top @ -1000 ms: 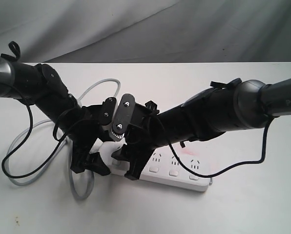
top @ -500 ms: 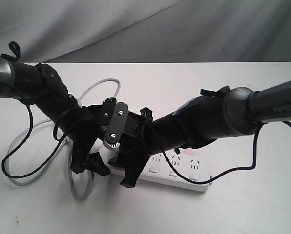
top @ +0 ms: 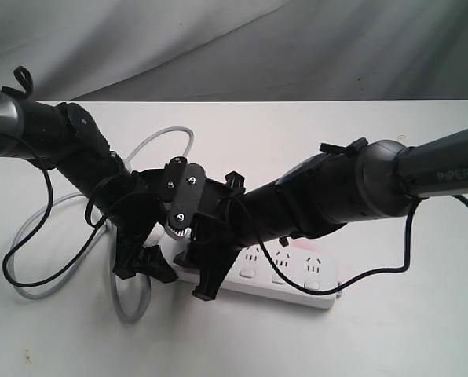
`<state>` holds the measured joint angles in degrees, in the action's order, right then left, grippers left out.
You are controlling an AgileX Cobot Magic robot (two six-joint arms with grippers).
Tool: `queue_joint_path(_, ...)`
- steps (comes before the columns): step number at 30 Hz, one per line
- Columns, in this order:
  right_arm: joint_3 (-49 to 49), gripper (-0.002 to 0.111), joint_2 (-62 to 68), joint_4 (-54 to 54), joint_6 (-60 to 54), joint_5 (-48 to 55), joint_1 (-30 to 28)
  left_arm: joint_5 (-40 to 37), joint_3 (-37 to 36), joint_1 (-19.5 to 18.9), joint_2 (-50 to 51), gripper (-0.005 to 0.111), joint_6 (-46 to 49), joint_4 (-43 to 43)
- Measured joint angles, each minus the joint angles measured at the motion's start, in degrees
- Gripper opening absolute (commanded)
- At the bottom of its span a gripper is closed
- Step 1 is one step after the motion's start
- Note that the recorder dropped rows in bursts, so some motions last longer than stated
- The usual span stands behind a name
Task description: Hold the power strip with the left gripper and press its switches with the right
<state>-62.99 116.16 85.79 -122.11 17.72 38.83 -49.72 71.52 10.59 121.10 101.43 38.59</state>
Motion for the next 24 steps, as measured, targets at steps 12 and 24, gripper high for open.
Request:
queue_joint_path(12,-2.6,0.053,0.2,0.1,0.0,-1.2,0.1,0.0,0.0,0.0,0.0,0.050,0.0,0.0)
queue_joint_path(24,-0.5,0.053,0.3,0.2,0.0,-1.9,0.1,0.0,0.0,0.0,0.0,0.050,0.0,0.0)
